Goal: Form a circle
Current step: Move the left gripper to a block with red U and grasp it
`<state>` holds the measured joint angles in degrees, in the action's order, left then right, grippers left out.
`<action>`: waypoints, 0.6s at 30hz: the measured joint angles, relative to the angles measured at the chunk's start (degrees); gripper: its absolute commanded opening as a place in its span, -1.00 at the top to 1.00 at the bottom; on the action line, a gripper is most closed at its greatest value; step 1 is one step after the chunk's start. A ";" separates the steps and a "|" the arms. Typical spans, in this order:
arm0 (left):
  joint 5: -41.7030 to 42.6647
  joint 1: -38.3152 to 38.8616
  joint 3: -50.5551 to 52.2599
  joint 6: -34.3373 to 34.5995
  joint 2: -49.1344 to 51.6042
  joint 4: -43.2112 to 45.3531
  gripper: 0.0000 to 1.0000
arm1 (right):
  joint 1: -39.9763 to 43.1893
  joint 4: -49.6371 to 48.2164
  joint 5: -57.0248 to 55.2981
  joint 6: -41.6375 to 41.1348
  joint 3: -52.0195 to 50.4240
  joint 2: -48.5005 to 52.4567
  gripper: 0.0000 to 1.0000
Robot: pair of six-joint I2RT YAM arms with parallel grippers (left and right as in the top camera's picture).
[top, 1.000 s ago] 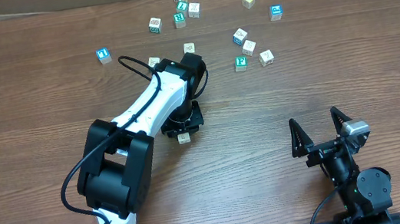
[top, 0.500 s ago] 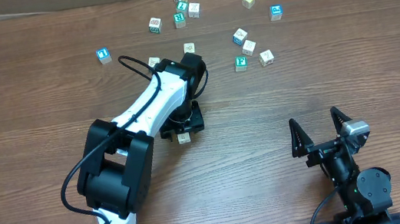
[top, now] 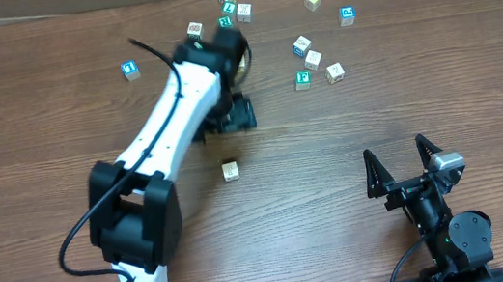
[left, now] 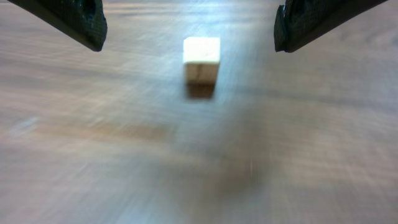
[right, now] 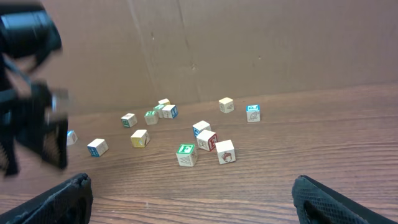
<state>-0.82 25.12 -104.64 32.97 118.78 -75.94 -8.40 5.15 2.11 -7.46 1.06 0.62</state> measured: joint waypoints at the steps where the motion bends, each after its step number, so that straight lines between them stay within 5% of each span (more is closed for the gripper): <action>1: 0.00 -0.28 -2.38 -0.13 -0.11 -1.33 -0.54 | 0.00 -0.07 0.00 0.00 0.00 0.02 -1.00; 2: 0.09 -0.59 -5.38 -0.17 0.17 -3.02 -0.38 | 0.00 -0.09 -0.02 0.00 0.00 0.00 -1.00; 5: 0.13 -1.25 -13.94 -0.35 0.13 -2.99 0.69 | 0.00 -0.07 0.00 0.02 0.00 0.00 -1.00; 6: 0.17 -1.27 -16.28 -0.44 0.09 -2.01 0.91 | 0.02 -0.02 0.00 0.02 0.00 0.00 -1.00; 11: 0.13 -1.11 -19.65 -0.81 0.04 5.14 0.92 | 0.00 -0.04 -0.02 0.02 0.00 0.00 -1.00; 14: -0.96 -1.14 -19.58 -1.60 0.24 8.68 0.73 | 0.02 -0.02 0.00 0.02 0.00 0.00 -1.00; 17: -2.08 -1.14 -19.58 -1.90 1.25 10.82 0.38 | 0.00 -0.04 -0.02 0.00 0.00 0.00 -1.00; 18: -2.69 -1.14 -19.58 -2.10 2.05 11.13 0.07 | 0.00 -0.02 -0.02 0.00 0.00 0.00 -1.00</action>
<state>-3.51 23.99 -124.22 30.87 120.84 -64.82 -8.40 5.13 2.09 -7.46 1.06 0.62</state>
